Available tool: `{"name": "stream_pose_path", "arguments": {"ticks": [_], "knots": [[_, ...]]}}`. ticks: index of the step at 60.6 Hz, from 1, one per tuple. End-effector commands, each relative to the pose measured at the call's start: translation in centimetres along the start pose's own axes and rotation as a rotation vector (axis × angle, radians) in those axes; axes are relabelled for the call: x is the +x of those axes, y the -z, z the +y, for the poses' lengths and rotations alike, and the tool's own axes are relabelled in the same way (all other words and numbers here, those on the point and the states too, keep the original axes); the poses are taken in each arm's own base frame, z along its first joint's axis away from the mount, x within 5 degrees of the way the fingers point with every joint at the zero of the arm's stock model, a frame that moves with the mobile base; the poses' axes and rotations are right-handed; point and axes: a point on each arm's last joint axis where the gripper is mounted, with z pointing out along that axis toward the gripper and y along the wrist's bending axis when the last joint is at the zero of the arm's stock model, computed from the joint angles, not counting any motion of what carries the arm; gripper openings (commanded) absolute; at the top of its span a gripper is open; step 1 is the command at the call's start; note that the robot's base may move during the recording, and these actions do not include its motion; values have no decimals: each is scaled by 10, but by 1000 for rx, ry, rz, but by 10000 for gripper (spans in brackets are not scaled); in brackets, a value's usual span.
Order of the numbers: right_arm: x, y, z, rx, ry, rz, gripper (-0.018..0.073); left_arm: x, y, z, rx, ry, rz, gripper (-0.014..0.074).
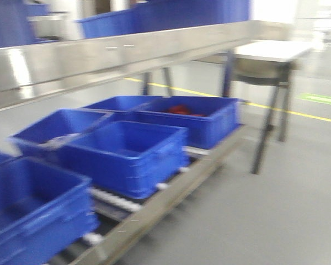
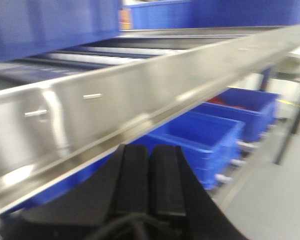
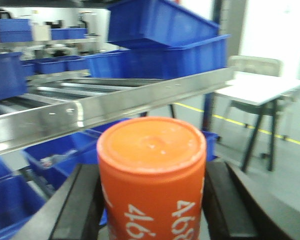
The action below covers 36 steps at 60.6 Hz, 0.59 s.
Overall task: Grab orange capacitor from left shelf to right conveyor
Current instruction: 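Drive the base away from the shelf holding the capacitor in the right gripper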
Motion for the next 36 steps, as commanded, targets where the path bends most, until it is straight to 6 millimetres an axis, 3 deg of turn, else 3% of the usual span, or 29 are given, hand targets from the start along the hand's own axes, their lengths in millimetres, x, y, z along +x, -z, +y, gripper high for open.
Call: {"name": "stream_pose_path", "arguments": {"ticks": [1, 36], "knots": [[-16, 1, 2, -13, 7, -104, 66, -10, 2, 0, 3, 4, -103, -127], [-16, 1, 2, -13, 7, -104, 66, -10, 2, 0, 1, 3, -103, -127]]}}
